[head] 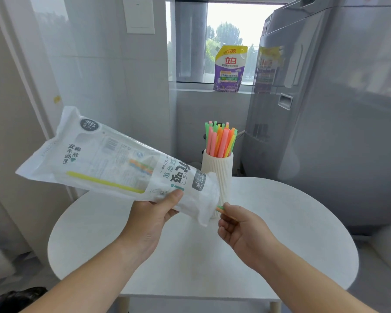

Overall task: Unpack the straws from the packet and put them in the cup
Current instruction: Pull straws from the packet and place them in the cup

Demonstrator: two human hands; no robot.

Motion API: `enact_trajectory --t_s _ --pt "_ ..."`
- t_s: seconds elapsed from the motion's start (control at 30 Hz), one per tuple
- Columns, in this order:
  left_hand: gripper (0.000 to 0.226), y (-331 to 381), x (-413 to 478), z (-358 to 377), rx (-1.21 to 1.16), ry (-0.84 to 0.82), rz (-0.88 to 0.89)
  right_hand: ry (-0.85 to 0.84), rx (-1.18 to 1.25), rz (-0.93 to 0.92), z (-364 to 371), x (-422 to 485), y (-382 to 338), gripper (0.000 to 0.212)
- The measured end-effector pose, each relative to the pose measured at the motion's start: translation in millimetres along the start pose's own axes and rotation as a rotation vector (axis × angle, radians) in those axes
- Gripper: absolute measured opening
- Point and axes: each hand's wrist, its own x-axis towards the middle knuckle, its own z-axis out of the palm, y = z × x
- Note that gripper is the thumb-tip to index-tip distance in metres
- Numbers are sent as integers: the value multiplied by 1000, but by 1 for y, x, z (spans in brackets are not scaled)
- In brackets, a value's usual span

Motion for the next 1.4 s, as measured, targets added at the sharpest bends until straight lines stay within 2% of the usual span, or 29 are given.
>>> enact_trajectory --t_s 0.13,0.27,0.3,0.4,0.43,0.6,0.77,0.93,1.07,1.17,1.4 --pt "48 -1 -2 3 1 -38 3 -40 -6 24 2 -1 -1 14" --pt "41 0 -1 4 22 -88 -20 -98 -57 42 6 -3 0 20" --pt "41 -1 -1 4 21 -90 -26 -80 -42 60 6 -3 0 26" --pt "38 -2 -1 6 53 -72 -28 -65 -68 49 5 -3 0 62" --pt "37 -1 -2 8 74 -69 -24 -76 -105 23 6 -3 0 67" --pt "37 3 -4 15 120 -124 -28 -34 -307 -88 11 -1 10 48" --pt "50 5 -4 19 91 -159 -3 -83 -197 -10 18 -8 18 38" --pt "62 4 -4 17 83 -143 24 -149 -142 93 26 -16 25 49" --pt "47 4 -5 15 105 -107 42 -211 -63 215 26 -16 28 66" --pt "41 6 -5 13 108 -99 44 -237 15 234 25 -15 27 66" --pt "54 8 -3 7 74 -184 -32 -223 100 250 28 -19 30 63"
